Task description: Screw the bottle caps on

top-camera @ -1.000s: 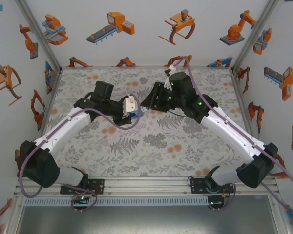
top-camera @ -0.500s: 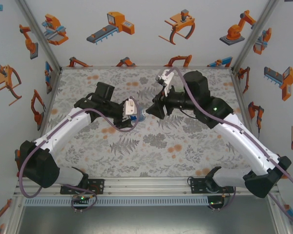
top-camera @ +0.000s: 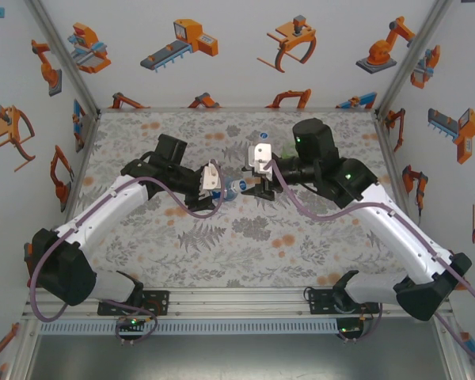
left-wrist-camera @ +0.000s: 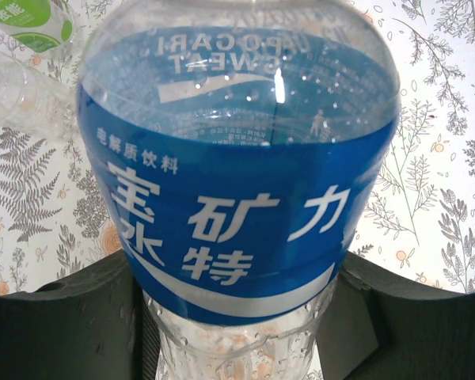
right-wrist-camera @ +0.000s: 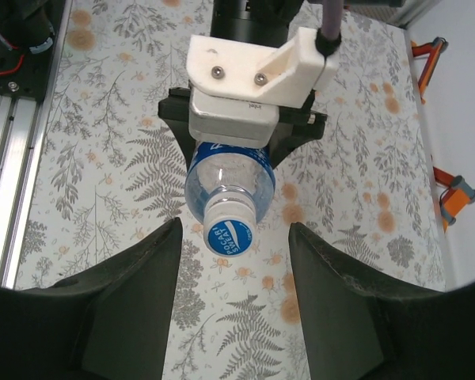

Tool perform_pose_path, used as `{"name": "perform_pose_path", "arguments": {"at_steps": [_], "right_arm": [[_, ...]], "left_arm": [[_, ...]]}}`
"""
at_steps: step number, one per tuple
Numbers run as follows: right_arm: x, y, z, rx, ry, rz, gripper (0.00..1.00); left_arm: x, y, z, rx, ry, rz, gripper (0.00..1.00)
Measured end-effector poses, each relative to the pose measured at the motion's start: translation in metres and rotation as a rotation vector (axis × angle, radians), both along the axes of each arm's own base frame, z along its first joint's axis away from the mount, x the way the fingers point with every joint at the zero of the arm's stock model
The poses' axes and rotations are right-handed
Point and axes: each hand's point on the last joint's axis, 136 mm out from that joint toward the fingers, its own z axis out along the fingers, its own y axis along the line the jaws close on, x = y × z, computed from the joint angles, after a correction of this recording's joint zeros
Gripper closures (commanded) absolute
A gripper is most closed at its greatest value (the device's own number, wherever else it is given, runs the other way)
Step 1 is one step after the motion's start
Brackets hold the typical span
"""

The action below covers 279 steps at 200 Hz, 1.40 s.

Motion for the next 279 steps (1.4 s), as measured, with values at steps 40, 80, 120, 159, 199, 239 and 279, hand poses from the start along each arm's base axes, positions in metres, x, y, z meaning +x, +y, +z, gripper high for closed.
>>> {"name": "perform_pose_path", "arguments": {"at_steps": [40,80,120,159,199,239,279], "right_arm": [[0.000,0.002,-0.013,-0.020,0.006,0.017,0.56],[0.001,0.002,-0.025,-0.043,0.022,0.011,0.58],[0.004,0.003,-0.027,-0.043,0.017,0.008,0.64],[0.005,0.003,-0.029,-0.049,0.017,0.002,0.64],[0.007,0.003,-0.031,-0.054,0.024,-0.008,0.68],[0.013,0.004,-0.032,-0.041,0.115,-0.078,0.84],[0.038,0.002,-0.041,0.018,0.433,-0.355,1.00]], "left_arm": [[-0.003,-0.002,0.001,-0.004,0.002,-0.010,1.00],[-0.004,-0.003,0.001,-0.004,0.003,-0.015,1.00],[-0.004,-0.003,0.001,-0.004,0.003,-0.015,1.00],[-0.004,-0.003,0.000,-0.001,0.004,-0.014,1.00],[-0.003,-0.002,-0.001,0.005,0.001,-0.009,1.00],[-0.003,-0.001,-0.003,0.016,0.003,-0.002,1.00],[0.003,0.003,-0.006,0.040,-0.007,0.028,1.00]]}}
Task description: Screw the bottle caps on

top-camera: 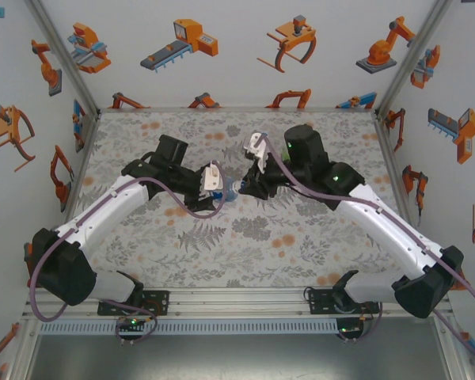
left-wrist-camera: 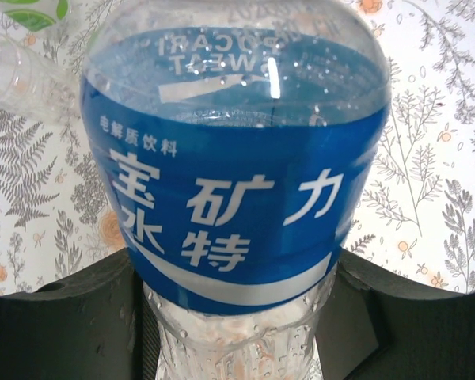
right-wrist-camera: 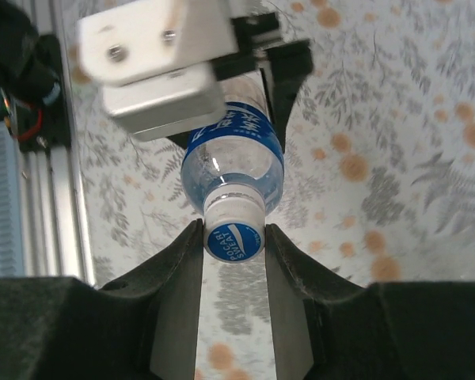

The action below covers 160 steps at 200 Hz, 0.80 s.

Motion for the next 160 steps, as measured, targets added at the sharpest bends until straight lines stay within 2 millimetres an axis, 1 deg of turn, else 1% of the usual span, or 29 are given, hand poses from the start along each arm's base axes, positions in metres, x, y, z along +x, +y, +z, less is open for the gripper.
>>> {"name": "perform_pose_path", "arguments": {"at_steps": [30,47,64,83,105,115,124,133,147,160], "right_arm": [[0.024,-0.011,-0.015,0.089,0.375,-0.346,1.00],[0.032,-0.015,-0.020,0.162,0.578,-0.504,0.98],[0.037,-0.017,-0.025,0.232,0.746,-0.618,0.99],[0.042,-0.016,-0.031,0.283,0.869,-0.692,0.98],[0.049,-0.015,-0.034,0.308,0.918,-0.731,0.94],[0.050,-0.014,-0.034,0.306,0.921,-0.736,0.89],[0.050,-0.015,-0.032,0.297,0.917,-0.736,0.82],[0.050,-0.016,-0.028,0.290,0.899,-0.731,0.74],[0.050,-0.017,-0.022,0.273,0.848,-0.712,0.59],[0.049,-0.018,-0.018,0.257,0.787,-0.687,0.49]], "left_arm": [[0.005,0.003,-0.002,0.018,-0.005,0.025,1.00],[0.006,0.004,-0.003,0.022,-0.003,0.034,1.00],[0.007,0.005,-0.004,0.028,-0.001,0.046,1.00],[0.009,0.008,-0.006,0.039,0.003,0.059,1.00],[0.007,0.009,-0.008,0.048,0.013,0.059,1.00],[0.007,0.009,-0.008,0.049,0.014,0.063,1.00],[0.007,0.009,-0.007,0.046,0.013,0.061,1.00],[0.007,0.007,-0.006,0.037,0.011,0.057,1.00],[0.007,0.005,-0.002,0.021,0.003,0.049,1.00],[0.006,0.002,0.000,0.005,0.002,0.038,1.00]]}}
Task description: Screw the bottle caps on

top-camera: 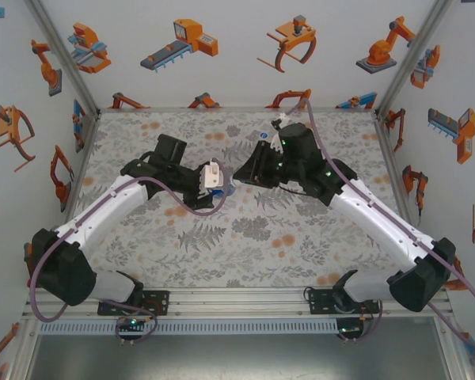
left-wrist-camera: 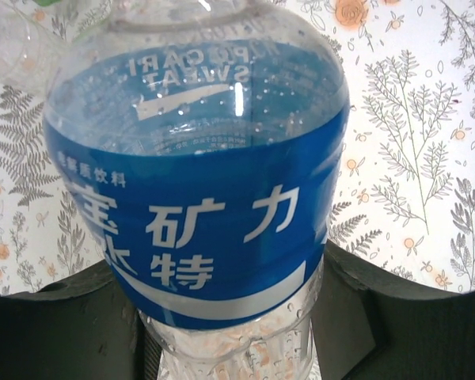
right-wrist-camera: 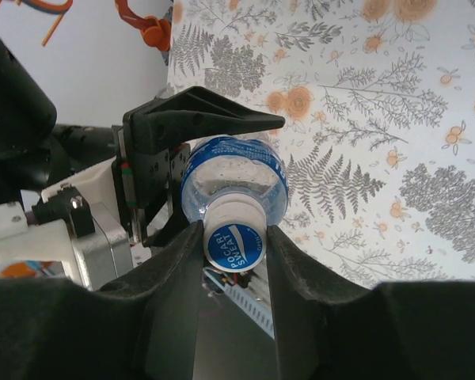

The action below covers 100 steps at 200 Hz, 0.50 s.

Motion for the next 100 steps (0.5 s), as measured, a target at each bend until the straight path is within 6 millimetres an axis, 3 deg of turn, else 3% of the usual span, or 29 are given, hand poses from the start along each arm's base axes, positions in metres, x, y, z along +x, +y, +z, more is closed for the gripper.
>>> {"name": "perform_pose_path", "arguments": {"at_steps": [28,54,100], "right_arm": [[-0.002,-0.003,0.012,-0.070,-0.166,0.085,0.48],[-0.008,-0.001,0.037,-0.125,-0.369,0.211,0.48],[-0.038,-0.001,0.071,-0.194,-0.735,0.450,0.50]], "left_arm": [[-0.009,-0.007,0.004,-0.028,0.010,-0.040,1.00],[-0.011,-0.009,0.006,-0.039,0.015,-0.053,1.00],[-0.015,-0.010,0.008,-0.052,0.009,-0.075,1.00]]}}
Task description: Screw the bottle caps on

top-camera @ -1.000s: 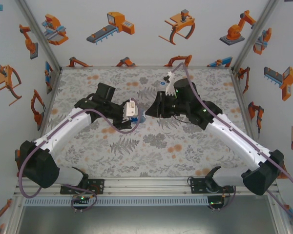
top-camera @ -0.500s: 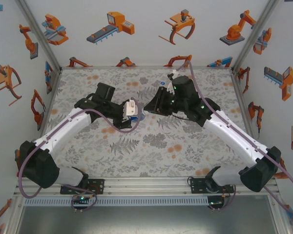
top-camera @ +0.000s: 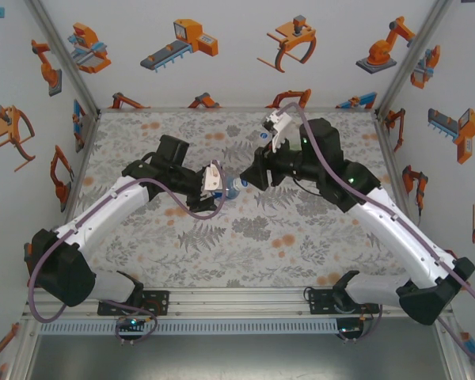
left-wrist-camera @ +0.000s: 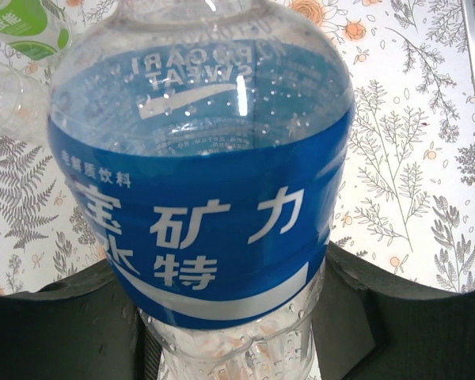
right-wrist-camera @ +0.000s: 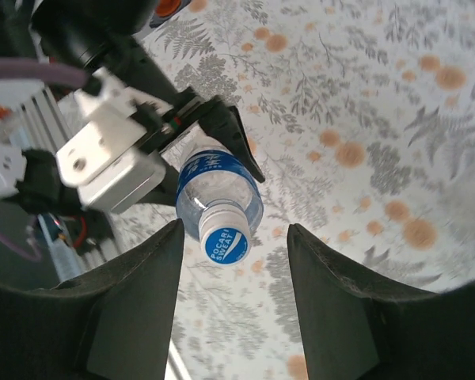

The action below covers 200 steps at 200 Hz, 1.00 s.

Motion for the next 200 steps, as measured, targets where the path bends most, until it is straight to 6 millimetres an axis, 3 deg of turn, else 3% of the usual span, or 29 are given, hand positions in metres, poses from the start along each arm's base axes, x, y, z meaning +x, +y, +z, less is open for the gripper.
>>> {"name": "perform_pose_path", "arguments": {"at_steps": [52,90,200], "right_arm": [[-0.033,0.012,-0.011,-0.112,-0.258,0.320,0.51],[-0.049,0.014,-0.016,-0.124,-0.366,0.454,0.50],[-0.047,0.014,-0.034,-0.168,-0.409,0.476,0.56]], "left_arm": [[-0.005,-0.003,0.003,-0.019,-0.003,-0.033,1.00],[-0.008,-0.004,0.003,-0.022,-0.002,-0.045,1.00],[-0.011,-0.004,0.003,-0.023,-0.004,-0.058,1.00]]}}
